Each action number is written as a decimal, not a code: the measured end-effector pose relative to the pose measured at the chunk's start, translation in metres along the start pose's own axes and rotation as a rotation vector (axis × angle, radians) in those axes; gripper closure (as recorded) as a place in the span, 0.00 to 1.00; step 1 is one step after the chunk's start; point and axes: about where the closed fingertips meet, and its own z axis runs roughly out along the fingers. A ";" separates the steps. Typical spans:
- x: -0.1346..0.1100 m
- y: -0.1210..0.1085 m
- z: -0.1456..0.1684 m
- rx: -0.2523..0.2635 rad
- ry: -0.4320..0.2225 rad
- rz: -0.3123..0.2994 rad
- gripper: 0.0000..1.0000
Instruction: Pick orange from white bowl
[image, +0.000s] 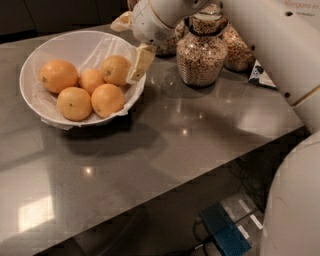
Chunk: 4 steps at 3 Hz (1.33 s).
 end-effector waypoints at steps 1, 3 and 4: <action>0.000 0.000 0.000 0.000 0.000 0.000 0.34; 0.000 0.000 0.000 -0.001 0.000 0.000 0.29; 0.001 0.000 0.007 -0.014 -0.010 0.003 0.30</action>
Offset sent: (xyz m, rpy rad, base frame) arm 0.0000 0.0000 0.0000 0.0000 0.0000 0.0000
